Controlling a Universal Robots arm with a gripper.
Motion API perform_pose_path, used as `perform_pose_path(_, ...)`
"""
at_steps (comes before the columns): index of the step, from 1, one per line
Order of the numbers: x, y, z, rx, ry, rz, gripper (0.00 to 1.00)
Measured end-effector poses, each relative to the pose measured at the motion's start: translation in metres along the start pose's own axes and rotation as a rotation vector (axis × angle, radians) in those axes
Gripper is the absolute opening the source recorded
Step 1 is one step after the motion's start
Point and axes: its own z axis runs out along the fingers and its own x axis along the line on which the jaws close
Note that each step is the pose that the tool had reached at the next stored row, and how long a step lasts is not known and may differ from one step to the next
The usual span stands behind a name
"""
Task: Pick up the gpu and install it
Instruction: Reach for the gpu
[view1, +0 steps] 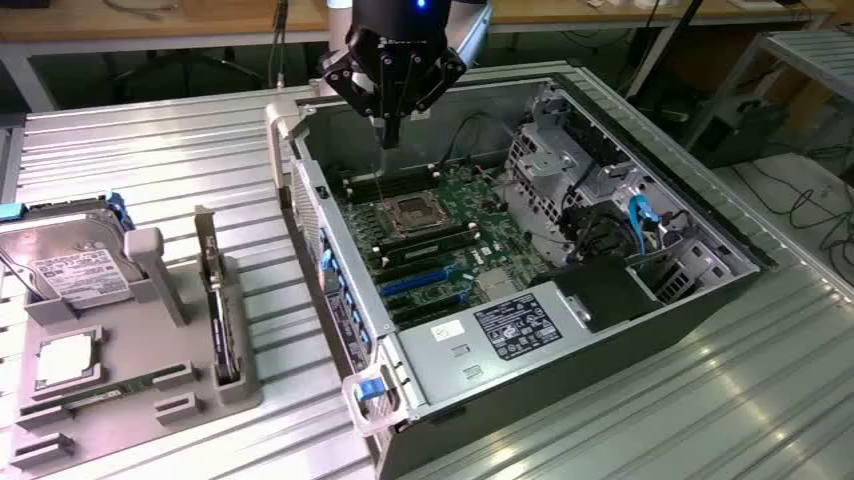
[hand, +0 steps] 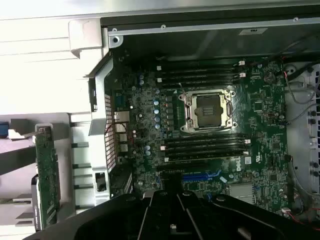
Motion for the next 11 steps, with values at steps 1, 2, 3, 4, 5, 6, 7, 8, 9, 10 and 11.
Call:
perform_pose_path(1,0.0008,0.0,0.0,-0.0001,-0.0001,0.0,0.11)
perform_pose_path(2,0.0021,-0.0002,-0.0001,0.0,0.0,0.0,0.11)
perform_pose_path(3,0.0025,-0.0002,-0.0001,0.0,0.0,0.0,0.11)
perform_pose_path(4,0.003,-0.0002,-0.0001,0.0001,0.0,0.0,0.11)
perform_pose_path(5,0.0037,-0.0003,-0.0001,0.0001,0.0,0.0,0.11)
perform_pose_path(6,0.004,-0.0003,-0.0001,0.0,0.0,0.0,0.11)
perform_pose_path(7,0.0048,-0.0004,-0.0002,0.0001,0.0,0.0,0.11)
perform_pose_path(8,0.0056,-0.0004,-0.0002,0.0001,0.0,0.0,0.11)
perform_pose_path(9,0.0059,-0.0004,-0.0002,0.0001,0.0,0.0,0.11)
perform_pose_path(10,0.0064,-0.0005,-0.0002,0.0,0.0,0.0,0.11)
perform_pose_path(11,0.0069,-0.0005,-0.0002,0.0001,0.0,0.0,0.11)
